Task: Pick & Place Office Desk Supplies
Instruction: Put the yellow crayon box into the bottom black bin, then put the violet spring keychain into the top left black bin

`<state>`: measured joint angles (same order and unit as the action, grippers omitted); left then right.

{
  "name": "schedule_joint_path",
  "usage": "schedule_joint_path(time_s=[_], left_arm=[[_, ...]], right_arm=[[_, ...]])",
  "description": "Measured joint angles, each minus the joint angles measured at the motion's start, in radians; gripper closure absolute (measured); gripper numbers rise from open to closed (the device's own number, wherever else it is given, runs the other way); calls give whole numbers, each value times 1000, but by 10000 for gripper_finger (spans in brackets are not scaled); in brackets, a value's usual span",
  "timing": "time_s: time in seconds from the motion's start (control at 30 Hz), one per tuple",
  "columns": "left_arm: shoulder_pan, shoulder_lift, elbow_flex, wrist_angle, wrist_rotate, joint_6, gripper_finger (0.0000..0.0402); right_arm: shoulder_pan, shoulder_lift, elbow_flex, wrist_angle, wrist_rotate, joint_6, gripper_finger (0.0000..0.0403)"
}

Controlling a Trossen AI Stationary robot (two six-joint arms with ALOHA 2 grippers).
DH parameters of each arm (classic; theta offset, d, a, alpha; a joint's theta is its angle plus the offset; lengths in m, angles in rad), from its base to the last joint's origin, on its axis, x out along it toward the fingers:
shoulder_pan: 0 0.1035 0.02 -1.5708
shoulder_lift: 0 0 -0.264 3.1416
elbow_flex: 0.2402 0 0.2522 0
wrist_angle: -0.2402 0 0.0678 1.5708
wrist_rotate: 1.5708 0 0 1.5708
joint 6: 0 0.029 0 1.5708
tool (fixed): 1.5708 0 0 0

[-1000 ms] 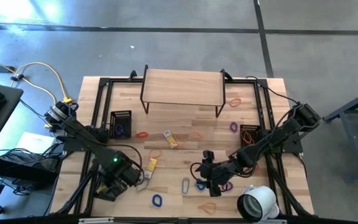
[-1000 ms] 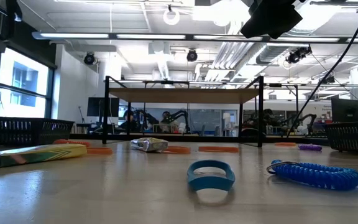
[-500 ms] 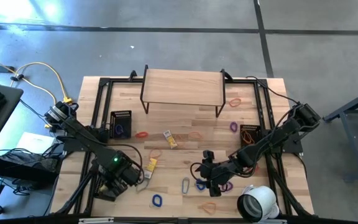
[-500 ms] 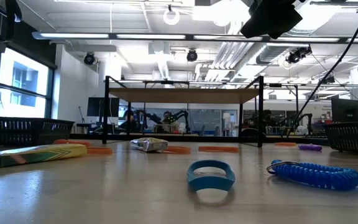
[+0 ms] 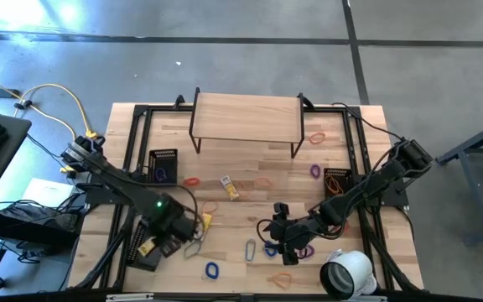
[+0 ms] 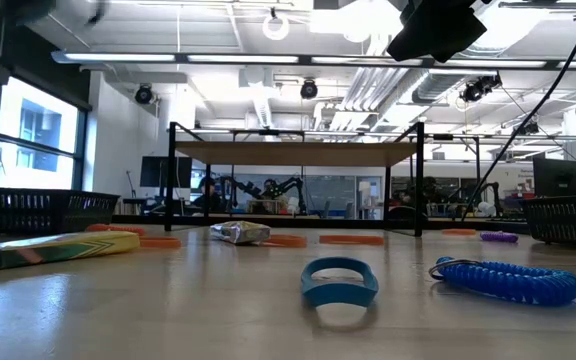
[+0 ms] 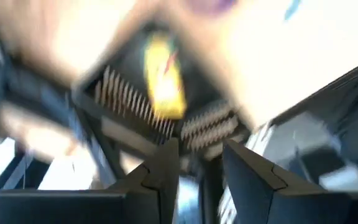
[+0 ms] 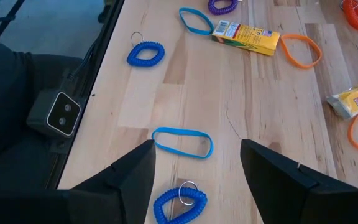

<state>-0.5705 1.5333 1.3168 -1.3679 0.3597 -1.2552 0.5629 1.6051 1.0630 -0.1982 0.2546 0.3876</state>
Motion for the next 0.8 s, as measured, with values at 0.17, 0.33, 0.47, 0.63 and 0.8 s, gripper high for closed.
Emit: schedule_joint_path(time_s=[0.17,0.33,0.47,0.63,0.8], left_arm=[[-19,-1,129,4,-354,99,284],[-70,-1,132,15,-494,260,284],[-109,-1,132,15,-570,340,284],[-141,4,131,51,-615,306,284],[-148,5,131,75,-619,273,284]], right_arm=[[0,0,0,0,0,0,179],[0,0,0,0,0,0,179],[0,0,0,0,0,0,179],[0,0,0,0,0,-1,179],[-2,0,0,1,2,-9,179]])
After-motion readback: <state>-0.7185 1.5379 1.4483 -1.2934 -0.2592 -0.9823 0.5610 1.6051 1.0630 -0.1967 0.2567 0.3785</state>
